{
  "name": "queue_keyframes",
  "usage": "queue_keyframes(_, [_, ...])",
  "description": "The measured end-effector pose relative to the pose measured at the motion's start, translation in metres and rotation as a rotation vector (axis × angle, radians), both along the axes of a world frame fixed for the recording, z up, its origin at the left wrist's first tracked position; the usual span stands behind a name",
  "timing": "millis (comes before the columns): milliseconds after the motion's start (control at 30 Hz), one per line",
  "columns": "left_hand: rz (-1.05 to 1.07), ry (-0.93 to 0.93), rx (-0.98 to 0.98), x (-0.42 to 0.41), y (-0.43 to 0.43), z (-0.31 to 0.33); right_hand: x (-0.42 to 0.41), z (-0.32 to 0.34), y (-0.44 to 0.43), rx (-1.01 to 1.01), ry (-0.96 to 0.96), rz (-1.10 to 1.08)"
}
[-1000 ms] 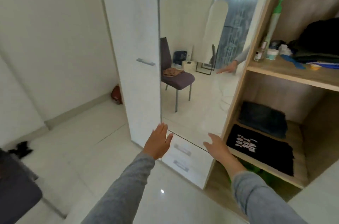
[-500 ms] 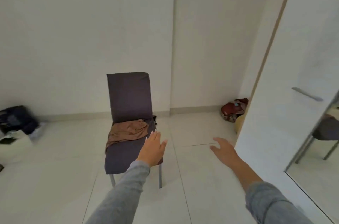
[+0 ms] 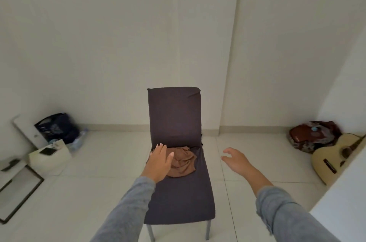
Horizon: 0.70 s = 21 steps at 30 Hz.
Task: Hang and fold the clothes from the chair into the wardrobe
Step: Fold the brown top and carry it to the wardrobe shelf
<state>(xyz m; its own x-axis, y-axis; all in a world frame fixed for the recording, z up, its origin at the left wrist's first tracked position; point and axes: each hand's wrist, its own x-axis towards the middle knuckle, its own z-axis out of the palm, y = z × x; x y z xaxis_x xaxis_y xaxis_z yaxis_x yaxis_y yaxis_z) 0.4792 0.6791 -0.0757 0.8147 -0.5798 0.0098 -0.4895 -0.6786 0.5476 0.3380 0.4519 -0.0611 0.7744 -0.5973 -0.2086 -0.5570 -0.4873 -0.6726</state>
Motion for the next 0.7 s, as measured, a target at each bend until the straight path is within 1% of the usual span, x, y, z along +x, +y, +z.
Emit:
queue_keyframes(133, [0.013,0.007,0.017,0.057,-0.011,-0.009,0.062,-0.004,-0.017,0.004,0.014,0.008])
queue_keyframes(200, [0.022,0.055,0.043,0.085,-0.016,-0.021,0.088,-0.012,-0.022,0.009,0.055,0.026])
queue_keyframes(367, [-0.012,0.096,0.091,0.141,-0.044,-0.033,0.132,-0.027,-0.044,0.034,0.067,-0.017])
queue_keyframes(500, [-0.121,0.078,0.129,0.199,-0.084,-0.045,0.167,-0.044,-0.064,0.071,0.053,-0.133])
queue_keyframes(700, [-0.339,0.121,0.224,0.283,-0.124,-0.087,0.220,-0.091,-0.068,0.182,0.070,-0.367])
